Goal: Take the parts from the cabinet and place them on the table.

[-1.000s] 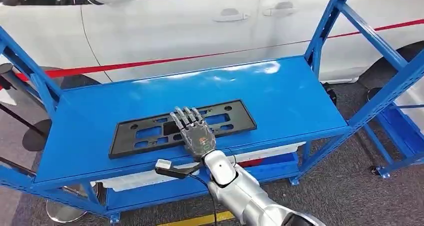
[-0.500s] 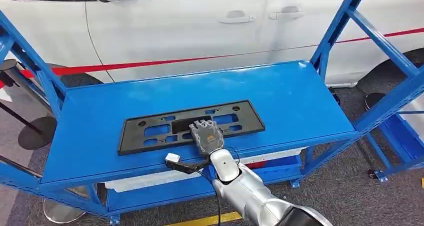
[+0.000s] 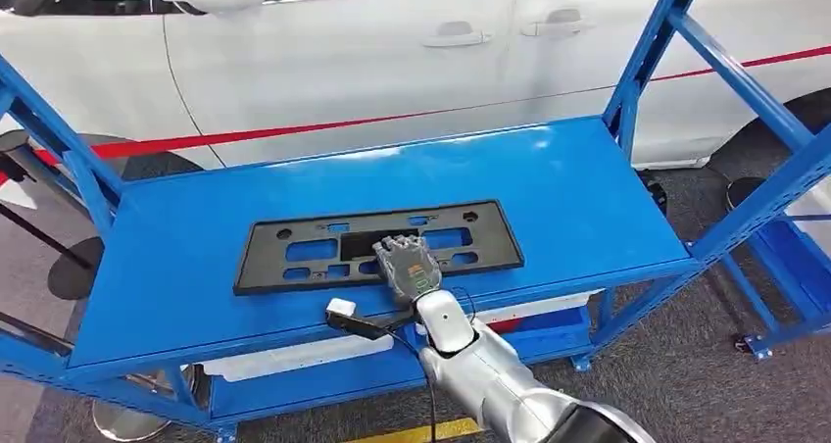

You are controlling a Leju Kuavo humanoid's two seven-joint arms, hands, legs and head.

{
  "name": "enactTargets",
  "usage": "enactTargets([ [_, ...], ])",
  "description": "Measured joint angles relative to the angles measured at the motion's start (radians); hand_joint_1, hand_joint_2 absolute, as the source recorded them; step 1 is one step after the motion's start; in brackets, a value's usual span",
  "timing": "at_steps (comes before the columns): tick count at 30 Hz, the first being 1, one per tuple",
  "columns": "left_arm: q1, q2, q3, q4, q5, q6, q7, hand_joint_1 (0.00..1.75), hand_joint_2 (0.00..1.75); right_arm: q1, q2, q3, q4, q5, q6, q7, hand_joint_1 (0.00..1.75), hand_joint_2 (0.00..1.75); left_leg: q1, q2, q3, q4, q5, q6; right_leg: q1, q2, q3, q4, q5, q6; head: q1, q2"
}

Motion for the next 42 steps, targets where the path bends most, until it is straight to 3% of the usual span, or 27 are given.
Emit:
enactTargets([
  [1, 0.002, 0.0, 0.0, 0.0, 0.0, 0.007, 0.014, 0.0, 1.75, 0.015, 0.006, -0.023, -0.047, -0.15, 0.017, -0.134, 1.75, 1.75, 0.001, 0.0, -0.025, 0.057, -0.014, -0.002, 0.001, 0.002, 0.0, 0.001, 0.0, 0.0, 0.0, 0.0],
  [2, 0.005, 0.0, 0.001, 0.0, 0.0, 0.013, 0.023, 0.0, 1.75, 0.026, 0.011, -0.034, -0.087, -0.259, 0.039, -0.212, 1.75, 1.75, 0.002, 0.0, -0.025, 0.059, -0.002, -0.003, 0.001, 0.006, 0.003, 0.001, 0.0, 0.0, 0.0, 0.0],
  [3, 0.005, 0.0, 0.003, 0.0, 0.0, 0.018, 0.031, 0.0, 1.75, 0.033, 0.017, -0.042, -0.161, -0.426, 0.072, -0.303, 1.75, 1.75, 0.002, 0.0, -0.006, 0.022, 0.026, -0.003, 0.001, 0.01, 0.006, 0.002, -0.001, 0.001, 0.0, 0.0],
  [4, 0.005, 0.002, 0.006, 0.0, 0.002, 0.02, 0.037, 0.0, 1.75, 0.04, 0.02, -0.044, -0.269, -0.6, 0.118, -0.328, 1.75, 1.75, 0.003, 0.001, 0.044, -0.073, 0.08, -0.003, -0.001, 0.013, 0.012, 0.004, -0.004, 0.004, 0.0, 0.0],
  [5, 0.003, 0.004, 0.008, 0.0, 0.005, 0.019, 0.037, 0.0, 1.75, 0.047, 0.02, -0.043, -0.38, -0.744, 0.169, -0.304, 1.75, 1.75, 0.004, 0.002, 0.097, -0.178, 0.127, -0.004, -0.003, 0.014, 0.016, 0.007, -0.008, 0.009, 0.0, 0.0],
  [6, 0.003, 0.005, 0.011, 0.0, 0.007, 0.016, 0.034, 0.0, 1.75, 0.055, 0.017, -0.044, -0.475, -0.857, 0.2, -0.27, 1.75, 1.75, 0.007, 0.004, 0.136, -0.262, 0.144, -0.003, -0.001, 0.013, 0.017, 0.012, -0.012, 0.016, 0.0, 0.0],
  [9, 0.004, 0.006, 0.016, 0.0, 0.016, -0.01, -0.006, 0.0, 1.75, 0.095, -0.025, -0.048, -0.749, -1.015, 0.224, -0.203, 1.75, 1.75, -0.004, -0.006, 0.126, -0.266, 0.146, 0.026, 0.003, 0.012, 0.005, 0.016, -0.01, 0.033, 0.001, 0.0],
  [11, 0.008, 0.01, 0.016, 0.0, 0.015, -0.029, -0.032, 0.0, 1.75, 0.12, -0.053, -0.048, -0.892, -1.05, 0.214, -0.21, 1.75, 1.75, -0.003, -0.007, 0.121, -0.272, 0.156, 0.042, 0.0, 0.012, -0.001, 0.018, -0.011, 0.045, 0.0, 0.0],
  [12, 0.008, 0.011, 0.016, 0.0, 0.014, -0.03, -0.037, 0.0, 1.75, 0.123, -0.07, -0.051, -0.939, -1.058, 0.206, -0.216, 1.75, 1.75, -0.001, -0.006, 0.122, -0.275, 0.158, 0.046, -0.004, 0.01, -0.008, 0.037, -0.028, 0.05, 0.001, 0.0],
  [15, 0.008, 0.015, 0.017, 0.0, 0.017, -0.031, -0.043, 0.0, 1.75, 0.137, -0.118, -0.059, -1.064, -1.096, 0.193, -0.237, 1.75, 1.75, -0.003, -0.004, 0.118, -0.274, 0.158, 0.054, -0.004, 0.006, -0.109, 0.25, -0.14, 0.062, 0.001, 0.0],
  [16, 0.009, 0.017, 0.019, 0.0, 0.024, -0.028, -0.046, 0.0, 1.75, 0.147, -0.133, -0.062, -1.096, -1.115, 0.187, -0.244, 1.75, 1.75, -0.004, -0.003, 0.118, -0.274, 0.157, 0.056, -0.004, 0.006, -0.145, 0.319, -0.16, 0.062, 0.001, 0.0],
  [17, 0.008, 0.018, 0.023, 0.0, 0.03, -0.024, -0.048, 0.0, 1.75, 0.157, -0.147, -0.064, -1.118, -1.132, 0.182, -0.247, 1.75, 1.75, -0.005, -0.003, 0.119, -0.274, 0.156, 0.057, -0.004, 0.006, -0.159, 0.34, -0.154, 0.062, 0.001, 0.0],
  [18, 0.008, 0.019, 0.025, 0.0, 0.03, -0.021, -0.045, 0.0, 1.75, 0.169, -0.162, -0.065, -1.139, -1.159, 0.181, -0.247, 1.75, 1.75, -0.006, -0.003, 0.12, -0.274, 0.155, 0.057, -0.004, 0.006, -0.148, 0.309, -0.124, 0.059, 0.001, 0.0],
  [21, 0.007, 0.02, 0.034, 0.0, 0.046, -0.022, -0.038, 0.0, 1.75, 0.204, -0.197, -0.078, -1.192, -1.236, 0.177, -0.253, 1.75, 1.75, -0.008, -0.008, 0.127, -0.274, 0.15, 0.054, 0.001, 0.006, -0.022, 0.049, 0.004, 0.037, 0.001, 0.0],
  [22, 0.006, 0.02, 0.04, 0.0, 0.051, -0.022, -0.033, 0.0, 1.75, 0.212, -0.209, -0.081, -1.205, -1.256, 0.177, -0.257, 1.75, 1.75, -0.015, -0.009, 0.124, -0.271, 0.147, 0.049, 0.01, 0.004, -0.011, 0.018, -0.008, 0.032, 0.001, 0.0],
  [25, 0.007, 0.023, 0.048, 0.0, 0.057, -0.022, -0.028, 0.0, 1.75, 0.238, -0.228, -0.085, -1.229, -1.275, 0.177, -0.262, 1.75, 1.75, -0.012, -0.007, 0.124, -0.277, 0.147, 0.035, 0.012, 0.006, -0.016, 0.018, -0.005, 0.026, 0.001, 0.0],
  [27, 0.006, 0.026, 0.051, 0.0, 0.058, -0.022, -0.027, 0.0, 1.75, 0.245, -0.236, -0.089, -1.244, -1.276, 0.177, -0.265, 1.75, 1.75, -0.014, -0.003, 0.121, -0.261, 0.132, 0.023, -0.002, 0.003, -0.007, 0.003, 0.002, 0.015, 0.001, 0.0],
  [28, 0.005, 0.027, 0.053, 0.0, 0.058, -0.022, -0.027, 0.0, 1.75, 0.245, -0.237, -0.089, -1.248, -1.276, 0.177, -0.265, 1.75, 1.75, -0.014, -0.002, 0.105, -0.221, 0.104, 0.02, -0.003, 0.002, -0.006, 0.002, 0.0, 0.007, 0.0, 0.0],
  [30, 0.005, 0.029, 0.058, 0.0, 0.058, -0.022, -0.027, 0.0, 1.75, 0.251, -0.24, -0.089, -1.252, -1.276, 0.177, -0.266, 1.75, 1.75, -0.011, -0.001, 0.027, -0.059, 0.022, 0.013, -0.001, 0.001, -0.006, 0.003, -0.001, 0.004, 0.0, 0.0],
  [31, 0.005, 0.029, 0.06, 0.0, 0.059, -0.022, -0.027, 0.0, 1.75, 0.256, -0.243, -0.089, -1.252, -1.276, 0.177, -0.266, 1.75, 1.75, -0.01, -0.001, -0.012, 0.02, -0.005, 0.01, 0.0, 0.001, -0.007, 0.003, -0.002, 0.003, 0.0, 0.0],
  [32, 0.006, 0.029, 0.063, 0.0, 0.059, -0.022, -0.025, 0.0, 1.75, 0.262, -0.244, -0.089, -1.252, -1.276, 0.177, -0.266, 1.75, 1.75, -0.01, -0.001, -0.031, 0.057, -0.008, 0.008, 0.0, 0.0, -0.006, 0.005, -0.001, 0.003, 0.0, 0.0],
  [33, 0.007, 0.03, 0.064, 0.0, 0.059, -0.022, -0.019, 0.0, 1.75, 0.264, -0.247, -0.089, -1.252, -1.27, 0.172, -0.266, 1.75, 1.75, -0.009, -0.001, -0.024, 0.037, 0.017, 0.008, 0.0, 0.0, -0.006, 0.007, 0.0, 0.003, 0.0, 0.0],
  [34, 0.006, 0.03, 0.065, 0.0, 0.056, -0.023, -0.02, 0.0, 1.75, 0.265, -0.248, -0.089, -1.252, -1.261, 0.163, -0.266, 1.75, 1.75, -0.009, -0.001, 0.006, -0.03, 0.059, 0.01, 0.0, 0.001, -0.006, 0.009, 0.0, 0.003, 0.0, 0.0],
  [36, 0.004, 0.034, 0.065, 0.0, 0.056, -0.034, -0.039, 0.0, 1.75, 0.279, -0.255, -0.089, -1.259, -1.246, 0.149, -0.28, 1.75, 1.75, -0.009, -0.001, 0.097, -0.216, 0.147, 0.02, 0.001, 0.003, -0.004, 0.012, -0.003, 0.007, 0.0, 0.0],
  [37, 0.003, 0.036, 0.065, 0.0, 0.057, -0.04, -0.047, 0.0, 1.75, 0.3, -0.264, -0.089, -1.269, -1.243, 0.147, -0.293, 1.75, 1.75, -0.013, -0.002, 0.122, -0.265, 0.147, 0.025, 0.007, 0.001, -0.006, 0.015, -0.006, 0.011, 0.0, 0.0],
  [40, 0.005, 0.041, 0.066, 0.0, 0.06, -0.055, -0.055, 0.0, 1.75, 0.382, -0.295, -0.089, -1.297, -1.268, 0.168, -0.34, 1.75, 1.75, -0.016, -0.005, 0.118, -0.267, 0.155, 0.035, 0.006, -0.001, -0.009, 0.017, 0.001, 0.026, 0.0, 0.0],
  [42, 0.008, 0.043, 0.067, 0.002, 0.06, -0.057, -0.051, 0.0, 1.75, 0.43, -0.309, -0.09, -1.317, -1.299, 0.189, -0.37, 1.75, 1.75, -0.004, 0.0, 0.118, -0.282, 0.17, 0.051, 0.006, 0.002, -0.012, 0.023, -0.009, 0.037, 0.0, 0.0],
])
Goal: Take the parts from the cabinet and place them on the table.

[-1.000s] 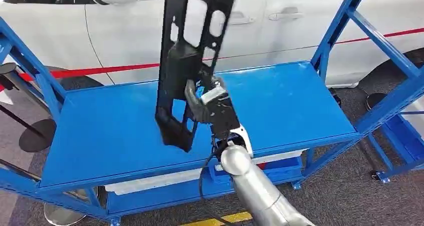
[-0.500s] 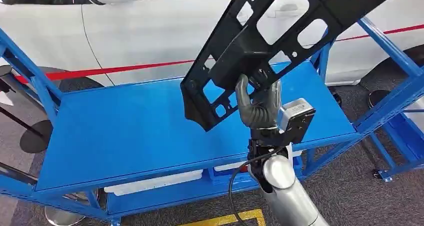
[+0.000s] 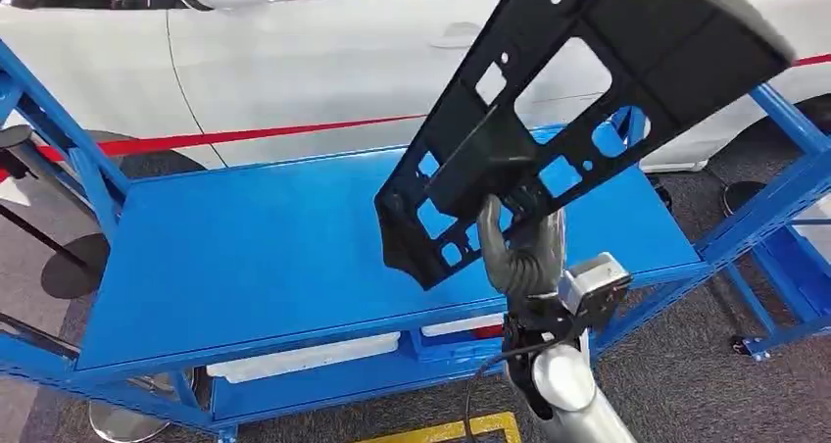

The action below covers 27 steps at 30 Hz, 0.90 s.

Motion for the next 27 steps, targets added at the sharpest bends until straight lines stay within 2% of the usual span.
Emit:
enactTargets([
  [1, -0.001, 0.001, 0.0, 0.0, 0.0, 0.0, 0.003, 0.0, 1.75, 0.024, -0.006, -0.002, -0.012, -0.014, 0.005, -0.013, 1.75, 1.75, -0.001, 0.0, -0.004, -0.003, 0.005, 0.006, 0.0, 0.001, -0.008, 0.028, -0.037, 0.005, 0.0, 0.0],
  [2, -0.003, 0.004, 0.0, 0.0, 0.0, 0.0, 0.007, 0.0, 1.75, 0.046, -0.014, -0.005, -0.017, -0.025, 0.015, -0.026, 1.75, 1.75, -0.001, 0.001, -0.012, -0.002, 0.01, 0.011, -0.004, 0.001, -0.034, 0.096, -0.093, 0.01, 0.0, 0.0],
  [3, -0.003, 0.004, 0.0, 0.0, 0.0, 0.0, 0.009, 0.0, 1.75, 0.064, -0.018, -0.007, -0.019, -0.031, 0.018, -0.032, 1.75, 1.75, -0.002, 0.001, -0.02, -0.002, 0.015, 0.011, -0.007, 0.001, -0.062, 0.173, -0.14, 0.014, 0.0, 0.0],
  [4, -0.002, 0.005, 0.001, 0.0, 0.0, 0.0, 0.012, 0.0, 1.75, 0.084, -0.023, -0.007, -0.019, -0.034, 0.021, -0.038, 1.75, 1.75, -0.002, 0.002, -0.029, -0.001, 0.021, 0.01, -0.01, 0.001, -0.087, 0.247, -0.178, 0.019, 0.001, 0.0],
  [5, -0.002, 0.005, 0.001, 0.0, 0.0, 0.0, 0.015, 0.0, 1.75, 0.101, -0.026, -0.007, -0.019, -0.035, 0.027, -0.044, 1.75, 1.75, -0.002, 0.002, -0.038, 0.0, 0.027, 0.008, -0.013, 0.0, -0.097, 0.29, -0.193, 0.021, 0.0, 0.0],
  [6, -0.002, 0.006, 0.002, 0.0, 0.0, 0.0, 0.015, 0.0, 1.75, 0.115, -0.029, -0.007, -0.019, -0.038, 0.031, -0.049, 1.75, 1.75, -0.002, 0.002, -0.047, 0.002, 0.033, 0.007, -0.016, 0.0, -0.086, 0.288, -0.185, 0.024, 0.001, 0.0],
  [7, -0.002, 0.006, 0.002, 0.0, 0.0, 0.0, 0.015, 0.0, 1.75, 0.126, -0.033, -0.007, -0.021, -0.04, 0.034, -0.052, 1.75, 1.75, -0.001, 0.002, -0.058, 0.005, 0.038, 0.004, -0.02, -0.001, -0.05, 0.24, -0.157, 0.025, 0.0, 0.0],
  [9, -0.002, 0.008, 0.003, 0.001, 0.0, -0.001, 0.01, 0.0, 1.75, 0.143, -0.036, -0.01, -0.027, -0.046, 0.046, -0.063, 1.75, 1.75, 0.001, 0.001, -0.078, 0.015, 0.048, -0.006, -0.027, -0.002, 0.078, 0.05, -0.091, 0.026, 0.0, 0.0],
  [10, -0.002, 0.009, 0.004, 0.001, 0.001, -0.001, 0.007, 0.0, 1.75, 0.15, -0.037, -0.013, -0.032, -0.048, 0.058, -0.068, 1.75, 1.75, -0.001, 0.001, -0.083, 0.021, 0.053, -0.013, -0.027, -0.001, 0.109, -0.019, -0.112, 0.024, 0.0, 0.0],
  [11, -0.001, 0.011, 0.005, 0.001, 0.002, -0.001, 0.004, 0.0, 1.75, 0.165, -0.038, -0.014, -0.034, -0.055, 0.074, -0.071, 1.75, 1.75, -0.001, -0.001, -0.082, 0.017, 0.059, -0.021, -0.015, 0.005, 0.107, 0.0, -0.085, 0.018, 0.0, 0.0],
  [14, 0.0, 0.018, 0.007, 0.001, 0.003, -0.006, -0.005, 0.0, 1.75, 0.198, -0.039, -0.016, -0.046, -0.078, 0.108, -0.084, 1.75, 1.75, -0.001, -0.002, -0.083, 0.014, 0.077, -0.041, -0.013, 0.007, 0.094, -0.002, -0.079, -0.003, 0.0, 0.0],
  [15, 0.003, 0.02, 0.008, 0.002, 0.003, -0.006, -0.005, 0.0, 1.75, 0.205, -0.039, -0.016, -0.05, -0.081, 0.111, -0.086, 1.75, 1.75, 0.004, -0.002, -0.091, 0.015, 0.076, -0.049, -0.017, 0.003, 0.083, -0.007, -0.065, -0.018, 0.0, 0.0],
  [16, 0.004, 0.021, 0.01, 0.002, 0.003, -0.007, -0.005, 0.0, 1.75, 0.209, -0.039, -0.016, -0.052, -0.083, 0.112, -0.086, 1.75, 1.75, 0.004, 0.0, -0.104, 0.036, 0.036, -0.051, -0.016, 0.001, 0.071, -0.007, -0.056, -0.028, 0.0, 0.0],
  [17, 0.005, 0.022, 0.011, 0.002, 0.003, -0.007, -0.005, 0.0, 1.75, 0.213, -0.039, -0.016, -0.053, -0.083, 0.114, -0.086, 1.75, 1.75, 0.004, 0.0, -0.119, 0.08, -0.022, -0.053, -0.015, 0.001, 0.059, -0.007, -0.046, -0.035, 0.0, 0.0],
  [18, 0.004, 0.023, 0.013, 0.002, 0.003, -0.007, -0.006, 0.0, 1.75, 0.22, -0.039, -0.016, -0.055, -0.083, 0.115, -0.086, 1.75, 1.75, 0.004, 0.0, -0.142, 0.162, -0.097, -0.055, -0.013, 0.004, 0.044, -0.007, -0.034, -0.036, 0.0, 0.0],
  [19, 0.004, 0.023, 0.014, 0.002, 0.003, -0.007, -0.006, 0.0, 1.75, 0.224, -0.039, -0.017, -0.057, -0.083, 0.118, -0.086, 1.75, 1.75, 0.003, 0.0, -0.158, 0.238, -0.146, -0.056, -0.01, 0.006, 0.03, -0.006, -0.024, -0.038, 0.0, 0.0],
  [20, 0.003, 0.023, 0.015, 0.002, 0.002, -0.007, -0.006, 0.0, 1.75, 0.228, -0.039, -0.018, -0.058, -0.083, 0.124, -0.087, 1.75, 1.75, 0.003, 0.0, -0.166, 0.301, -0.167, -0.055, -0.005, 0.008, 0.015, -0.004, -0.013, -0.04, 0.0, 0.0],
  [21, 0.003, 0.024, 0.016, 0.002, 0.002, -0.007, -0.006, 0.0, 1.75, 0.233, -0.039, -0.02, -0.058, -0.083, 0.133, -0.091, 1.75, 1.75, 0.003, 0.0, -0.158, 0.334, -0.158, -0.052, 0.0, 0.013, -0.001, -0.003, -0.002, -0.04, 0.0, 0.0],
  [22, 0.003, 0.024, 0.016, 0.002, 0.001, -0.007, -0.005, 0.0, 1.75, 0.24, -0.039, -0.024, -0.059, -0.083, 0.141, -0.095, 1.75, 1.75, -0.001, -0.001, -0.128, 0.319, -0.126, -0.045, 0.004, 0.018, -0.016, -0.001, 0.008, -0.041, 0.0, 0.0],
  [23, 0.003, 0.026, 0.016, 0.002, 0.0, -0.007, -0.004, 0.0, 1.75, 0.246, -0.039, -0.027, -0.062, -0.083, 0.145, -0.097, 1.75, 1.75, -0.006, -0.002, -0.081, 0.267, -0.091, -0.035, 0.009, 0.025, -0.028, 0.001, 0.017, -0.041, 0.0, 0.0],
  [24, 0.003, 0.026, 0.017, 0.002, 0.0, -0.007, -0.004, 0.0, 1.75, 0.251, -0.039, -0.029, -0.066, -0.083, 0.149, -0.099, 1.75, 1.75, -0.012, -0.01, -0.014, 0.18, -0.067, -0.019, 0.014, 0.033, -0.038, 0.001, 0.027, -0.041, 0.0, 0.0],
  [25, 0.002, 0.033, 0.017, 0.002, 0.0, -0.007, -0.003, 0.0, 1.75, 0.255, -0.039, -0.03, -0.071, -0.083, 0.152, -0.102, 1.75, 1.75, -0.02, -0.041, 0.058, 0.082, -0.071, 0.002, 0.011, 0.04, -0.044, 0.002, 0.036, -0.041, 0.0, 0.0],
  [26, 0.0, 0.04, 0.018, 0.001, 0.0, -0.007, -0.003, 0.0, 1.75, 0.257, -0.039, -0.03, -0.074, -0.083, 0.154, -0.103, 1.75, 1.75, -0.022, -0.073, 0.108, 0.004, -0.106, 0.022, 0.018, 0.044, -0.051, 0.003, 0.044, -0.034, 0.0, 0.0],
  [27, 0.001, 0.037, 0.019, 0.003, 0.0, -0.008, -0.003, 0.0, 1.75, 0.261, -0.039, -0.031, -0.077, -0.083, 0.156, -0.103, 1.75, 1.75, -0.022, -0.065, 0.112, -0.008, -0.101, 0.003, 0.007, 0.051, -0.05, 0.0, 0.053, -0.029, 0.0, 0.0],
])
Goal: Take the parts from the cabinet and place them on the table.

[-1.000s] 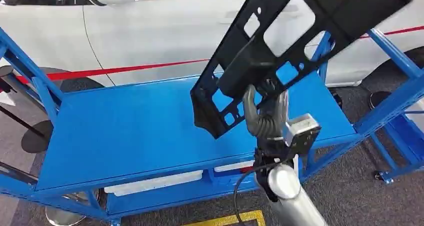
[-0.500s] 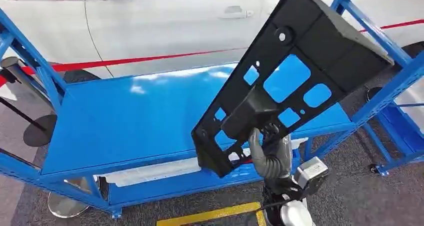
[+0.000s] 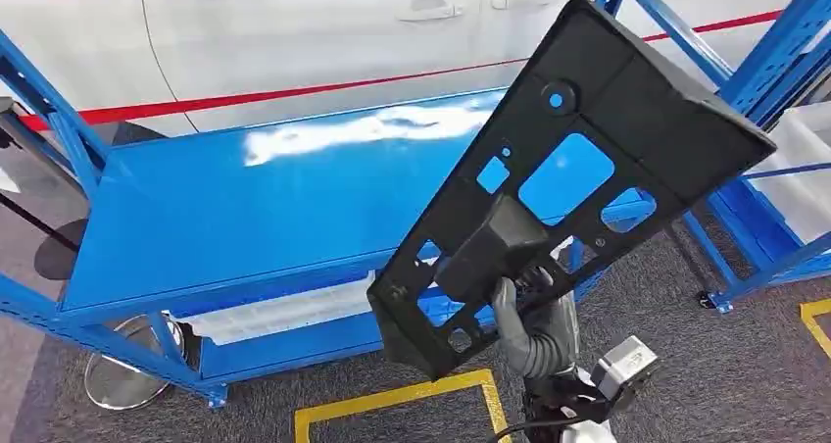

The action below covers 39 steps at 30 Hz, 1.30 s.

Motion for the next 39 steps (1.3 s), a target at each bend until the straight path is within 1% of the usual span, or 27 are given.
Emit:
enactTargets([
  [2, -0.001, 0.001, 0.002, 0.0, 0.0, -0.005, 0.0, 0.0, 1.75, 0.009, 0.003, 0.0, -0.01, 0.0, 0.0, -0.002, 1.75, 1.75, -0.01, 0.015, -0.006, -0.01, 0.011, 0.007, -0.009, 0.02, -0.002, -0.008, 0.019, 0.015, -0.001, 0.0],
  [3, -0.001, 0.001, 0.002, 0.001, 0.0, -0.008, 0.0, 0.0, 1.75, 0.014, 0.003, 0.0, -0.015, 0.0, 0.0, -0.002, 1.75, 1.75, -0.004, 0.025, -0.007, -0.027, 0.028, 0.009, 0.0, 0.032, -0.004, -0.017, 0.032, 0.023, -0.001, 0.0],
  [4, -0.001, 0.001, 0.003, 0.003, 0.0, -0.01, -0.001, 0.0, 1.75, 0.019, 0.003, -0.002, -0.016, 0.0, 0.0, -0.003, 1.75, 1.75, 0.003, 0.045, -0.009, -0.038, 0.045, 0.008, -0.003, 0.016, -0.012, -0.004, 0.009, 0.023, 0.0, 0.0],
  [5, 0.0, 0.003, 0.003, 0.003, 0.0, -0.011, -0.006, 0.0, 1.75, 0.018, 0.003, -0.003, -0.02, 0.0, 0.0, -0.004, 1.75, 1.75, 0.005, 0.053, -0.02, -0.045, 0.058, 0.017, -0.005, -0.014, -0.024, 0.031, -0.053, 0.03, 0.0, 0.0],
  [7, 0.003, 0.003, 0.004, 0.003, 0.0, -0.013, -0.012, 0.0, 1.75, 0.019, 0.006, -0.003, -0.021, 0.003, -0.002, -0.004, 1.75, 1.75, 0.005, 0.079, -0.043, -0.043, 0.074, 0.013, -0.018, -0.04, -0.057, 0.162, -0.169, 0.045, 0.0, 0.0],
  [8, 0.004, 0.003, 0.004, 0.003, 0.0, -0.013, -0.015, 0.0, 1.75, 0.021, 0.009, -0.004, -0.021, 0.004, -0.003, -0.004, 1.75, 1.75, 0.007, 0.093, -0.056, -0.04, 0.083, 0.011, -0.026, -0.044, -0.071, 0.232, -0.197, 0.052, 0.0, 0.0],
  [9, 0.004, 0.003, 0.004, 0.003, 0.0, -0.013, -0.017, 0.0, 1.75, 0.024, 0.01, -0.005, -0.022, 0.007, -0.003, -0.004, 1.75, 1.75, 0.01, 0.108, -0.069, -0.034, 0.091, 0.006, -0.033, -0.046, -0.075, 0.281, -0.188, 0.06, 0.0, 0.0],
  [11, 0.003, 0.003, 0.004, 0.003, 0.0, -0.013, -0.017, 0.0, 1.75, 0.031, 0.01, -0.006, -0.024, 0.011, -0.005, -0.004, 1.75, 1.75, 0.018, 0.134, -0.101, -0.017, 0.1, -0.005, -0.047, -0.054, -0.027, 0.258, -0.113, 0.079, 0.0, 0.0],
  [12, 0.003, 0.003, 0.004, 0.003, 0.0, -0.013, -0.018, 0.0, 1.75, 0.033, 0.011, -0.006, -0.025, 0.014, -0.006, -0.004, 1.75, 1.75, 0.024, 0.143, -0.118, -0.003, 0.102, -0.01, -0.054, -0.064, 0.029, 0.191, -0.081, 0.088, 0.0, 0.0],
  [13, 0.002, 0.004, 0.004, 0.003, 0.0, -0.013, -0.019, 0.0, 1.75, 0.032, 0.013, -0.008, -0.027, 0.014, -0.006, -0.004, 1.75, 1.75, 0.026, 0.152, -0.13, 0.014, 0.102, -0.018, -0.061, -0.09, 0.097, 0.101, -0.077, 0.097, 0.0, 0.0],
  [14, 0.001, 0.01, 0.004, 0.003, 0.001, -0.012, -0.023, 0.0, 1.75, 0.029, 0.017, -0.008, -0.03, 0.017, -0.01, -0.003, 1.75, 1.75, 0.021, 0.156, -0.144, 0.027, 0.101, -0.027, -0.052, -0.131, 0.146, 0.028, -0.13, 0.107, 0.002, 0.0],
  [15, 0.002, 0.007, 0.004, 0.005, 0.001, -0.012, -0.026, 0.0, 1.75, 0.029, 0.019, -0.009, -0.032, 0.022, -0.015, -0.003, 1.75, 1.75, 0.02, 0.164, -0.146, 0.035, 0.102, -0.034, -0.044, -0.124, 0.146, 0.011, -0.142, 0.075, 0.0, 0.0],
  [18, 0.001, 0.008, 0.005, 0.005, 0.004, -0.009, -0.039, 0.0, 1.75, 0.037, 0.024, -0.019, -0.037, 0.025, -0.025, -0.004, 1.75, 1.75, 0.025, 0.19, -0.144, 0.031, 0.124, -0.059, -0.038, -0.104, 0.121, 0.014, -0.127, 0.037, 0.0, 0.0],
  [19, 0.003, 0.007, 0.005, 0.005, 0.008, -0.007, -0.04, 0.0, 1.75, 0.044, 0.024, -0.021, -0.038, 0.025, -0.027, -0.004, 1.75, 1.75, 0.032, 0.17, -0.153, 0.046, 0.103, -0.066, -0.041, -0.098, 0.11, 0.01, -0.113, 0.02, 0.0, 0.0],
  [20, 0.006, 0.007, 0.005, 0.005, 0.009, -0.003, -0.04, 0.0, 1.75, 0.047, 0.024, -0.024, -0.04, 0.025, -0.03, -0.004, 1.75, 1.75, 0.032, 0.127, -0.166, 0.077, 0.049, -0.068, -0.038, -0.088, 0.096, 0.01, -0.101, 0.011, 0.0, 0.0],
  [23, 0.014, 0.003, 0.007, 0.006, 0.012, 0.002, -0.041, 0.0, 1.75, 0.055, 0.024, -0.028, -0.039, 0.025, -0.033, -0.004, 1.75, 1.75, 0.029, 0.078, -0.22, 0.289, -0.104, -0.063, -0.025, -0.053, 0.048, 0.012, -0.065, -0.004, 0.0, 0.0],
  [24, 0.014, 0.003, 0.007, 0.006, 0.012, 0.004, -0.041, 0.0, 1.75, 0.059, 0.024, -0.029, -0.039, 0.025, -0.034, -0.004, 1.75, 1.75, 0.027, 0.077, -0.223, 0.332, -0.117, -0.058, -0.019, -0.041, 0.034, 0.012, -0.054, -0.006, -0.001, 0.0],
  [26, 0.013, 0.003, 0.008, 0.006, 0.015, 0.006, -0.043, 0.0, 1.75, 0.067, 0.024, -0.034, -0.038, 0.025, -0.036, -0.004, 1.75, 1.75, 0.018, 0.075, -0.174, 0.303, -0.07, -0.039, -0.009, -0.016, 0.006, 0.013, -0.03, -0.008, 0.0, 0.0],
  [28, 0.011, 0.003, 0.011, 0.006, 0.021, 0.01, -0.046, 0.0, 1.75, 0.068, 0.024, -0.039, -0.038, 0.024, -0.036, -0.004, 1.75, 1.75, 0.0, 0.043, -0.051, 0.133, -0.001, -0.005, 0.0, 0.012, -0.014, 0.013, -0.007, -0.007, -0.001, 0.0],
  [30, 0.009, 0.005, 0.013, 0.006, 0.025, 0.012, -0.054, 0.0, 1.75, 0.067, 0.024, -0.048, -0.037, 0.017, -0.038, -0.004, 1.75, 1.75, -0.006, -0.021, 0.03, -0.008, -0.03, 0.019, 0.001, 0.028, -0.025, 0.013, 0.013, 0.0, 0.0, 0.0],
  [31, 0.008, 0.002, 0.014, 0.006, 0.026, 0.012, -0.058, 0.0, 1.75, 0.07, 0.024, -0.055, -0.035, 0.016, -0.039, -0.003, 1.75, 1.75, -0.009, -0.009, 0.025, -0.007, -0.023, 0.006, -0.008, 0.034, -0.025, 0.008, 0.024, 0.007, 0.0, 0.0],
  [33, 0.005, 0.0, 0.02, 0.006, 0.033, 0.009, -0.066, 0.0, 1.75, 0.077, 0.022, -0.074, -0.035, 0.014, -0.042, -0.003, 1.75, 1.75, -0.019, 0.01, 0.021, -0.015, -0.005, 0.012, -0.014, 0.059, -0.028, -0.005, 0.049, 0.023, 0.0, 0.0],
  [34, 0.005, -0.004, 0.023, 0.006, 0.036, 0.006, -0.073, 0.0, 1.75, 0.083, 0.021, -0.086, -0.035, 0.014, -0.047, -0.003, 1.75, 1.75, -0.001, 0.024, 0.016, -0.035, 0.019, 0.014, -0.01, 0.058, -0.031, -0.005, 0.052, 0.025, 0.0, 0.0],
  [35, 0.004, -0.004, 0.027, 0.006, 0.04, 0.005, -0.074, 0.0, 1.75, 0.09, 0.019, -0.097, -0.035, 0.014, -0.05, -0.002, 1.75, 1.75, -0.003, 0.04, 0.008, -0.042, 0.033, 0.017, -0.009, 0.013, -0.043, 0.015, 0.005, 0.025, 0.0, 0.0],
  [36, 0.006, -0.005, 0.029, 0.006, 0.042, 0.004, -0.076, 0.0, 1.75, 0.093, 0.018, -0.111, -0.035, 0.013, -0.055, 0.001, 1.75, 1.75, -0.003, 0.056, -0.006, -0.043, 0.045, 0.022, -0.012, -0.019, -0.06, 0.069, -0.072, 0.031, 0.0, 0.0],
  [38, 0.009, -0.005, 0.03, 0.006, 0.042, 0.003, -0.077, 0.0, 1.75, 0.098, 0.017, -0.13, -0.035, 0.013, -0.057, 0.003, 1.75, 1.75, -0.003, 0.085, -0.035, -0.041, 0.064, 0.018, -0.024, -0.041, -0.093, 0.214, -0.179, 0.049, 0.0, 0.0],
  [39, 0.009, -0.005, 0.03, 0.006, 0.042, 0.002, -0.077, 0.0, 1.75, 0.103, 0.016, -0.136, -0.035, 0.013, -0.057, 0.003, 1.75, 1.75, -0.002, 0.104, -0.051, -0.039, 0.075, 0.014, -0.032, -0.044, -0.104, 0.287, -0.19, 0.059, 0.0, 0.0],
])
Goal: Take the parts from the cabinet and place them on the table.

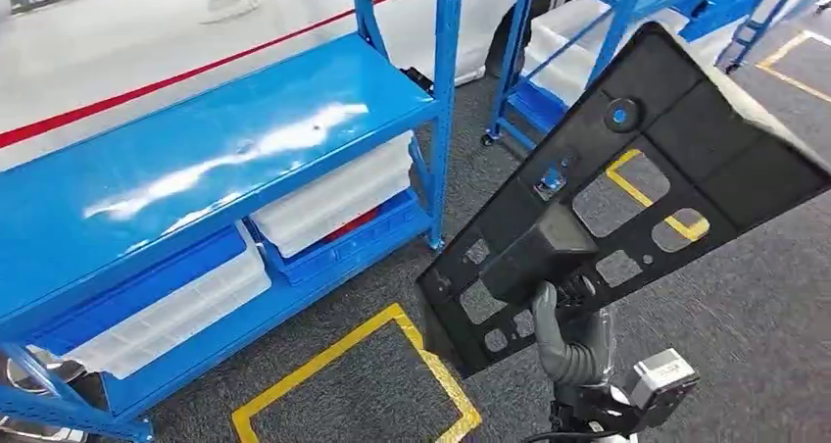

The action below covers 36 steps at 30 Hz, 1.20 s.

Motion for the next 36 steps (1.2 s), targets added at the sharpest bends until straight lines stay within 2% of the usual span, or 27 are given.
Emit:
enactTargets([
  [2, -0.002, -0.001, 0.0, 0.0, 0.0, 0.0, 0.0, 0.0, 1.75, 0.007, -0.002, -0.009, 0.0, 0.0, 0.0, 0.0, 1.75, 1.75, 0.005, 0.031, -0.032, 0.012, 0.015, -0.011, -0.015, -0.006, 0.027, 0.029, 0.074, 0.019, 0.0, 0.0],
  [3, -0.003, -0.002, 0.0, 0.0, 0.0, 0.0, 0.0, 0.0, 1.75, 0.009, -0.002, -0.012, 0.0, 0.0, 0.0, 0.0, 1.75, 1.75, 0.009, 0.044, -0.048, 0.021, 0.02, -0.018, -0.023, -0.013, 0.069, -0.014, 0.111, 0.028, 0.0, 0.0],
  [4, -0.004, -0.002, 0.001, 0.0, 0.0, -0.001, -0.001, 0.0, 1.75, 0.01, -0.002, -0.015, 0.0, 0.0, 0.0, 0.001, 1.75, 1.75, 0.013, 0.056, -0.063, 0.035, 0.022, -0.023, -0.03, -0.031, 0.132, -0.088, 0.124, 0.039, 0.0, 0.0],
  [5, -0.007, 0.0, 0.002, -0.001, 0.001, -0.001, -0.003, 0.0, 1.75, 0.01, -0.002, -0.017, 0.0, 0.002, 0.0, 0.003, 1.75, 1.75, 0.009, 0.065, -0.074, 0.055, 0.021, -0.031, -0.038, -0.072, 0.206, -0.182, 0.098, 0.05, 0.0, 0.0],
  [6, -0.007, -0.001, 0.003, -0.002, 0.003, -0.002, -0.007, 0.0, 1.75, 0.01, -0.002, -0.018, 0.0, 0.007, 0.0, 0.005, 1.75, 1.75, 0.012, 0.073, -0.089, 0.072, 0.02, -0.04, -0.022, -0.087, 0.254, -0.261, 0.048, 0.042, 0.0, 0.0],
  [7, -0.008, -0.001, 0.006, -0.003, 0.005, -0.005, -0.011, 0.0, 1.75, 0.015, -0.002, -0.023, 0.0, 0.009, -0.002, 0.005, 1.75, 1.75, 0.01, 0.08, -0.092, 0.082, 0.024, -0.048, -0.023, -0.083, 0.247, -0.275, 0.035, 0.011, -0.003, 0.0],
  [10, -0.007, -0.002, 0.007, -0.002, 0.012, -0.018, -0.019, 0.0, 1.75, 0.046, -0.005, -0.049, 0.0, 0.009, -0.008, 0.003, 1.75, 1.75, 0.024, 0.102, -0.099, 0.077, 0.044, -0.071, -0.007, -0.061, 0.225, -0.277, 0.058, -0.029, -0.002, 0.0],
  [11, -0.006, -0.002, 0.009, -0.002, 0.012, -0.022, -0.023, 0.0, 1.75, 0.052, -0.006, -0.057, 0.0, 0.009, -0.009, 0.001, 1.75, 1.75, 0.031, 0.06, -0.11, 0.094, 0.007, -0.079, -0.007, -0.054, 0.213, -0.277, 0.07, -0.042, -0.002, 0.0],
  [12, -0.002, -0.002, 0.01, -0.002, 0.013, -0.027, -0.029, 0.0, 1.75, 0.053, -0.006, -0.064, 0.0, 0.008, -0.012, 0.001, 1.75, 1.75, 0.032, 0.014, -0.127, 0.142, -0.059, -0.077, -0.007, -0.039, 0.197, -0.277, 0.081, -0.051, -0.002, 0.0],
  [14, 0.004, -0.005, 0.013, -0.002, 0.015, -0.04, -0.048, 0.0, 1.75, 0.062, -0.006, -0.078, -0.003, 0.007, -0.015, -0.001, 1.75, 1.75, 0.03, -0.023, -0.165, 0.291, -0.161, -0.074, 0.0, -0.013, 0.169, -0.277, 0.1, -0.06, -0.002, 0.0],
  [15, 0.004, -0.005, 0.015, -0.002, 0.016, -0.044, -0.054, 0.0, 1.75, 0.071, -0.006, -0.084, -0.004, 0.006, -0.015, -0.002, 1.75, 1.75, 0.029, -0.026, -0.178, 0.354, -0.182, -0.07, 0.006, -0.001, 0.157, -0.276, 0.109, -0.063, -0.002, 0.0],
  [16, 0.004, -0.004, 0.016, -0.002, 0.016, -0.047, -0.06, 0.0, 1.75, 0.077, -0.006, -0.094, -0.005, 0.005, -0.016, -0.002, 1.75, 1.75, 0.028, -0.027, -0.178, 0.389, -0.174, -0.065, 0.011, 0.011, 0.145, -0.276, 0.119, -0.065, -0.002, 0.0],
  [17, 0.003, -0.004, 0.018, -0.003, 0.016, -0.05, -0.064, 0.0, 1.75, 0.083, -0.006, -0.103, -0.005, 0.004, -0.016, -0.003, 1.75, 1.75, 0.023, -0.028, -0.157, 0.376, -0.137, -0.057, 0.015, 0.024, 0.134, -0.276, 0.129, -0.065, -0.002, 0.0],
  [19, 0.001, -0.003, 0.022, -0.003, 0.016, -0.052, -0.064, 0.0, 1.75, 0.097, -0.006, -0.124, -0.011, 0.004, -0.018, -0.004, 1.75, 1.75, 0.011, -0.049, -0.055, 0.232, -0.062, -0.034, 0.018, 0.052, 0.121, -0.275, 0.145, -0.062, -0.002, 0.0],
  [20, 0.0, -0.003, 0.022, -0.003, 0.016, -0.053, -0.063, 0.0, 1.75, 0.105, -0.006, -0.134, -0.016, 0.003, -0.018, -0.004, 1.75, 1.75, 0.004, -0.084, 0.006, 0.14, -0.052, -0.02, 0.017, 0.063, 0.118, -0.275, 0.152, -0.06, -0.002, 0.0],
  [21, 0.0, 0.002, 0.023, -0.003, 0.015, -0.053, -0.063, 0.0, 1.75, 0.108, -0.006, -0.143, -0.02, 0.003, -0.018, -0.005, 1.75, 1.75, 0.001, -0.121, 0.051, 0.063, -0.078, -0.006, 0.021, 0.071, 0.114, -0.274, 0.159, -0.055, -0.002, 0.0],
  [22, 0.0, 0.001, 0.023, -0.003, 0.015, -0.054, -0.063, 0.0, 1.75, 0.11, -0.006, -0.148, -0.023, 0.003, -0.019, -0.005, 1.75, 1.75, 0.003, -0.115, 0.065, 0.035, -0.085, -0.017, 0.016, 0.081, 0.111, -0.274, 0.168, -0.05, -0.002, 0.0],
  [25, -0.005, 0.001, 0.023, -0.003, 0.015, -0.054, -0.063, 0.0, 1.75, 0.126, -0.006, -0.164, -0.03, 0.003, -0.019, -0.006, 1.75, 1.75, -0.003, -0.083, 0.06, 0.015, -0.074, -0.011, 0.015, 0.115, 0.103, -0.286, 0.193, -0.026, -0.002, 0.0],
  [26, -0.005, -0.001, 0.023, -0.003, 0.015, -0.055, -0.063, 0.0, 1.75, 0.13, -0.006, -0.168, -0.032, 0.003, -0.019, -0.007, 1.75, 1.75, 0.009, -0.068, 0.062, 0.002, -0.06, -0.012, 0.012, 0.091, 0.1, -0.273, 0.187, -0.029, -0.002, 0.0],
  [27, -0.003, -0.001, 0.023, -0.003, 0.015, -0.055, -0.063, 0.0, 1.75, 0.131, -0.006, -0.172, -0.033, 0.003, -0.019, -0.007, 1.75, 1.75, 0.007, -0.059, 0.06, -0.004, -0.054, -0.005, 0.019, 0.046, 0.088, -0.253, 0.159, -0.026, -0.001, 0.0],
  [28, -0.001, 0.0, 0.024, -0.003, 0.016, -0.055, -0.061, 0.0, 1.75, 0.13, -0.005, -0.174, -0.034, 0.003, -0.019, -0.007, 1.75, 1.75, 0.005, -0.041, 0.053, -0.004, -0.048, -0.001, 0.017, 0.017, 0.058, -0.183, 0.103, -0.024, -0.001, 0.0],
  [30, 0.004, 0.0, 0.024, -0.003, 0.016, -0.053, -0.055, 0.0, 1.75, 0.134, -0.004, -0.177, -0.034, 0.003, -0.019, -0.007, 1.75, 1.75, 0.003, -0.01, 0.039, 0.002, -0.042, -0.003, 0.009, 0.002, 0.002, -0.028, 0.022, -0.016, -0.001, 0.0],
  [31, 0.005, 0.0, 0.024, -0.003, 0.016, -0.052, -0.048, 0.0, 1.75, 0.136, -0.003, -0.182, -0.034, 0.002, -0.019, -0.007, 1.75, 1.75, 0.004, 0.004, 0.032, 0.007, -0.041, -0.004, 0.006, 0.0, -0.008, 0.012, 0.01, -0.012, -0.001, 0.0],
  [33, 0.004, -0.002, 0.024, -0.003, 0.017, -0.049, -0.045, 0.0, 1.75, 0.141, 0.0, -0.194, -0.034, 0.007, -0.022, -0.007, 1.75, 1.75, 0.006, 0.032, 0.02, 0.017, -0.041, -0.008, -0.004, -0.01, 0.047, -0.047, 0.045, -0.004, -0.001, 0.0],
  [34, 0.004, -0.005, 0.024, -0.003, 0.019, -0.049, -0.045, 0.0, 1.75, 0.142, 0.003, -0.202, -0.034, 0.008, -0.025, -0.007, 1.75, 1.75, 0.008, 0.044, 0.017, 0.025, -0.044, -0.013, -0.008, -0.022, 0.108, -0.136, 0.079, 0.001, -0.001, 0.0],
  [35, 0.003, -0.005, 0.024, -0.003, 0.02, -0.048, -0.045, 0.0, 1.75, 0.142, 0.006, -0.21, -0.034, 0.008, -0.027, -0.007, 1.75, 1.75, 0.011, 0.054, 0.016, 0.037, -0.049, -0.021, -0.01, -0.051, 0.173, -0.232, 0.105, 0.006, -0.001, 0.0],
  [36, 0.003, -0.003, 0.025, -0.004, 0.022, -0.047, -0.045, 0.0, 1.75, 0.14, 0.01, -0.221, -0.033, 0.008, -0.028, -0.006, 1.75, 1.75, 0.007, 0.062, 0.007, 0.045, -0.054, -0.029, 0.002, -0.08, 0.184, -0.255, 0.077, -0.006, -0.001, 0.0],
])
